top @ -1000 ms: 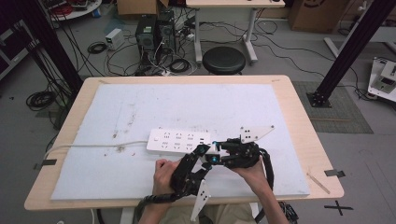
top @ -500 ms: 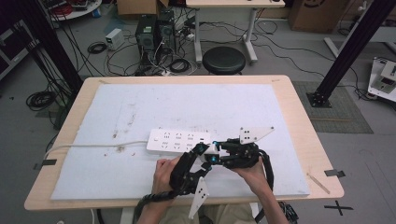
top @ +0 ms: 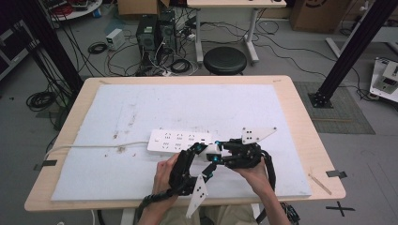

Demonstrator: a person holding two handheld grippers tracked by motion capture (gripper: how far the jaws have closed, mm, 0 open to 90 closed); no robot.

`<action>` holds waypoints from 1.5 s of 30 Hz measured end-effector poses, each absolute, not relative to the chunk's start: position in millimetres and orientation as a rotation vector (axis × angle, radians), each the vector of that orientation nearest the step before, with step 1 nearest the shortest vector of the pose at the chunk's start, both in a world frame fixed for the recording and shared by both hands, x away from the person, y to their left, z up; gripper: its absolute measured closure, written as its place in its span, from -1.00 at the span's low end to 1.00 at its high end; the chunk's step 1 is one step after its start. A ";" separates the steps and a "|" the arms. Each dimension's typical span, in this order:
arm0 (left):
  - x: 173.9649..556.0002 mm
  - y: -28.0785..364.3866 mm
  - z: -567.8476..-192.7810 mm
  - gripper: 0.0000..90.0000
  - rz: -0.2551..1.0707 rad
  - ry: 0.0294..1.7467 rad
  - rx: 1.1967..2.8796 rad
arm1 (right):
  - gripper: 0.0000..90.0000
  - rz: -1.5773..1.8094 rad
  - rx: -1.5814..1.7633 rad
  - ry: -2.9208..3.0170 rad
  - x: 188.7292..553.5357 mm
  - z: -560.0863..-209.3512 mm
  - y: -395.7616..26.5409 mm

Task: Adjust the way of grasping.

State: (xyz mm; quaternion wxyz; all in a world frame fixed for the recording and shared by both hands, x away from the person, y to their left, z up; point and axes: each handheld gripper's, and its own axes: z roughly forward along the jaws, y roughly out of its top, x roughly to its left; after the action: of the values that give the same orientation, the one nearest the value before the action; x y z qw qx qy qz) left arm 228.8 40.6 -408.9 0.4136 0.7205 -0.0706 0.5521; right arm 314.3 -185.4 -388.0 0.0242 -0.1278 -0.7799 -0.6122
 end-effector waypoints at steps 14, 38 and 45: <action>229.9 94.6 -395.8 -0.57 1.223 0.067 1.780 | 0.40 -1.940 -0.480 -2.416 315.4 -390.7 -198.2; 248.0 197.5 -393.8 -0.57 1.007 0.663 1.561 | 0.40 -1.973 -0.538 -2.440 316.8 -389.0 -212.7; 244.4 222.4 -396.1 -0.56 1.011 0.775 1.521 | 0.40 -1.968 -0.554 -2.447 316.0 -388.0 -215.2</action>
State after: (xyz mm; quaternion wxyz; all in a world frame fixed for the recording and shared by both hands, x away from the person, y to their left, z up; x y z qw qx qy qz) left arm 244.4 222.4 -396.1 0.5471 0.6416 0.3270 0.4267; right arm 316.0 -215.2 -388.0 -0.0233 -0.1736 -0.7672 -0.6170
